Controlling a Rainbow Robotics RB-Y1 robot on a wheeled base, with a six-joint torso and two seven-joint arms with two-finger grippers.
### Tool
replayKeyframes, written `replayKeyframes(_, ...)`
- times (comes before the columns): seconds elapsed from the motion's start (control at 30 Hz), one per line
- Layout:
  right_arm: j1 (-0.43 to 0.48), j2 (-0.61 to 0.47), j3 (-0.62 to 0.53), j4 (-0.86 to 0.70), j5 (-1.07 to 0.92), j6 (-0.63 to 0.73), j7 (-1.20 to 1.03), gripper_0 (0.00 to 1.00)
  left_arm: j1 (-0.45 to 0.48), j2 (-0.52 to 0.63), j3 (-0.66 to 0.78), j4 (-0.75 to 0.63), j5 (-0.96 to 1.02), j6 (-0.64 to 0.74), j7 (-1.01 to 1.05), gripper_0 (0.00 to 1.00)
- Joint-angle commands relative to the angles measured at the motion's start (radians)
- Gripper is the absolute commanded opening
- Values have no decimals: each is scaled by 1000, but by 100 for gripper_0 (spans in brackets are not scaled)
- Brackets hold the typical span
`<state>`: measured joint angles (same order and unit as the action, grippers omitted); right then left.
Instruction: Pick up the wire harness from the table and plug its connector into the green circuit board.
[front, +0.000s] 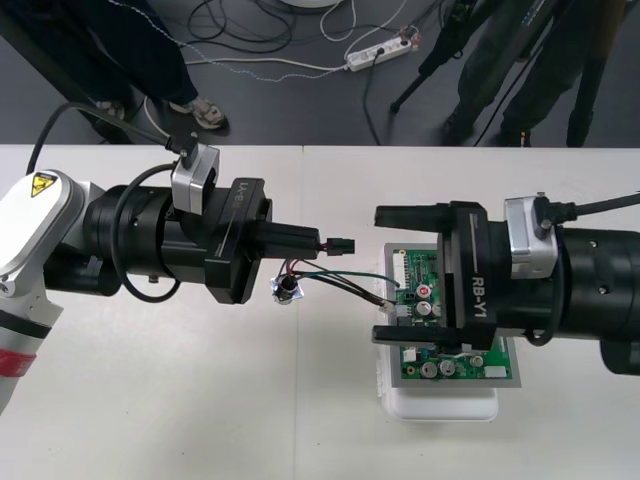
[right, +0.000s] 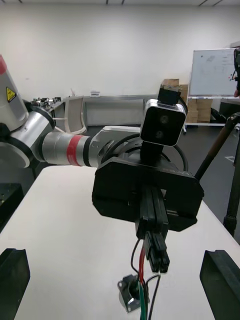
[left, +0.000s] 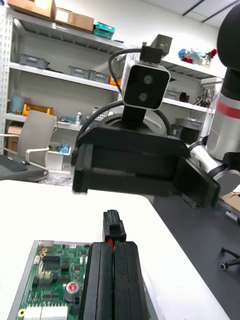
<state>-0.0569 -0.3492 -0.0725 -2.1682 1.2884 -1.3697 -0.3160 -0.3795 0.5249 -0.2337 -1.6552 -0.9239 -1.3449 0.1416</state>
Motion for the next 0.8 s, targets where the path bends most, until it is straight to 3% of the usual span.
replayKeyframes(0.03,-51,-40,-118,-22,19,-94,-18,100,-35,9,-13,52,23,-79,-116,0)
replayKeyframes(0.3,-60,-85,-197,-22,22,-198,-67,100,-33,18,-13,94,22,-111,-145,0)
replayKeyframes(0.8,-63,-180,-254,-22,115,-201,-150,100,-33,17,-15,207,-4,-161,-200,0)
